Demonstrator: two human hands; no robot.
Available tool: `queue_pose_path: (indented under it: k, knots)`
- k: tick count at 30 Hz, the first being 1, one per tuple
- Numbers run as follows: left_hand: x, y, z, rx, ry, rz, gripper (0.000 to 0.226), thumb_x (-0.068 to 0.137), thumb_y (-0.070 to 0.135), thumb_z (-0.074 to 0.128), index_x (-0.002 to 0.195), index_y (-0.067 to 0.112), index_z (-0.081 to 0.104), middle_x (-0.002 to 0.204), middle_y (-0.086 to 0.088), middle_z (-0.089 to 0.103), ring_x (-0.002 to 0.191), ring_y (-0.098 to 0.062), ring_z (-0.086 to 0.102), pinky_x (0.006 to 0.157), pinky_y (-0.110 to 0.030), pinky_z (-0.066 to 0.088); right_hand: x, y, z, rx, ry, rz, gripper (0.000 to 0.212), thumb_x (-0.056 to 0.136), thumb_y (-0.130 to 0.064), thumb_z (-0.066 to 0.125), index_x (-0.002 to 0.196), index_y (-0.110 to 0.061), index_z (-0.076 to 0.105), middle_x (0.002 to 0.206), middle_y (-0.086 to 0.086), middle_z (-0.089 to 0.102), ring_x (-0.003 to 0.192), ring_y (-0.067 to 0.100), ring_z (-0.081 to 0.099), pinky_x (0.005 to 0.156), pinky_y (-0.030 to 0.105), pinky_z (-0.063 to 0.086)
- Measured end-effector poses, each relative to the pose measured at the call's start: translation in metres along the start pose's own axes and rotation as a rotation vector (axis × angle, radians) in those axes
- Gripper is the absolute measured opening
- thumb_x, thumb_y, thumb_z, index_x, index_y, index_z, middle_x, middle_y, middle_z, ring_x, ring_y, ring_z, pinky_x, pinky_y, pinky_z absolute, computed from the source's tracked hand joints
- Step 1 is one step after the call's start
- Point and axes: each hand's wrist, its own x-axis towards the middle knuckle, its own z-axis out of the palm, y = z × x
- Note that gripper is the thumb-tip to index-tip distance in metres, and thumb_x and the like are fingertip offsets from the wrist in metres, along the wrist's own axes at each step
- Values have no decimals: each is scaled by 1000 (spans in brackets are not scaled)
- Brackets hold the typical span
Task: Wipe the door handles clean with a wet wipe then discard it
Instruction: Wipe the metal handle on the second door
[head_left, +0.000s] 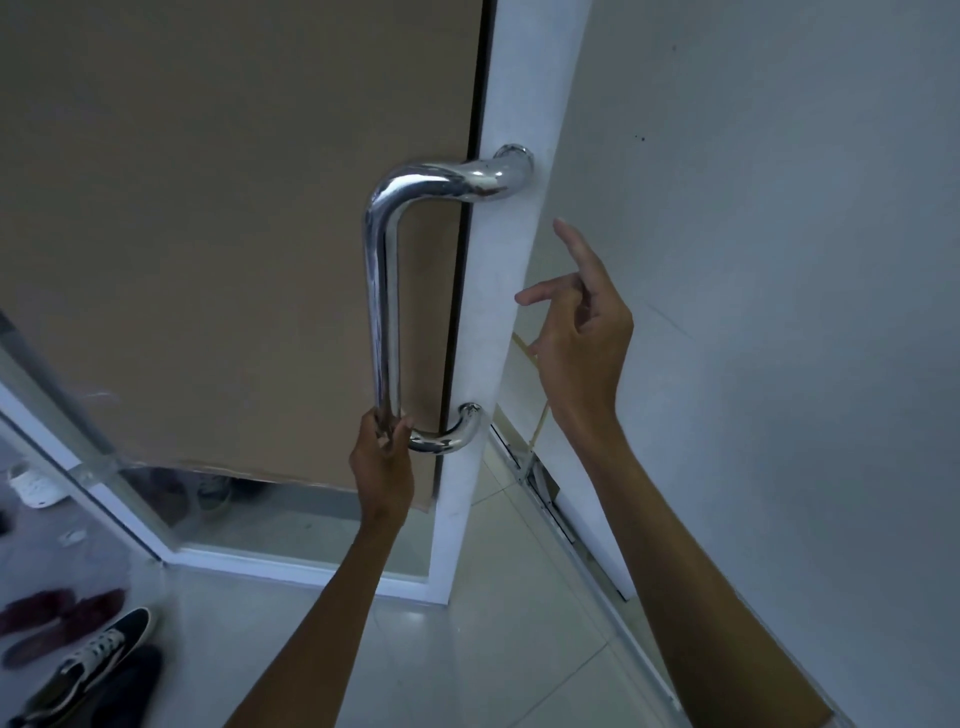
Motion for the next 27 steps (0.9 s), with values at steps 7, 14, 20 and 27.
queue_pose_path:
  k: [7, 14, 20, 27]
  knots:
    - [-5, -9, 17, -287, 58, -406, 22, 98, 26, 73, 97, 5, 67, 89, -10, 68, 84, -18, 67, 87, -41, 61, -8, 21, -11, -38, -87, 55, 54, 103, -2, 40, 146, -27, 61, 79, -8, 75, 53, 30, 49, 53, 56, 56]
    - [-20, -10, 6, -478, -139, -703, 23, 97, 16, 73, 106, -4, 69, 100, -17, 76, 97, -28, 73, 95, -40, 58, -28, 43, -6, -58, -271, 74, 52, 105, -6, 42, 144, -33, 61, 78, -6, 76, 50, 22, 54, 68, 51, 64]
    - [-30, 7, -3, -279, -117, -645, 6, 98, 14, 70, 97, 9, 72, 92, -10, 62, 85, -20, 54, 76, -28, 45, -54, 84, -4, -311, -677, 231, 34, 107, -35, 44, 130, -35, 70, 90, -13, 77, 75, 8, 69, 77, 45, 65]
    - [-31, 29, -12, -258, -379, -443, 13, 102, 14, 65, 109, 15, 76, 101, -1, 79, 96, -17, 72, 89, -28, 55, -87, 108, 8, -207, -797, 587, 36, 99, -35, 70, 128, -14, 69, 107, 6, 71, 100, 25, 74, 88, 49, 63]
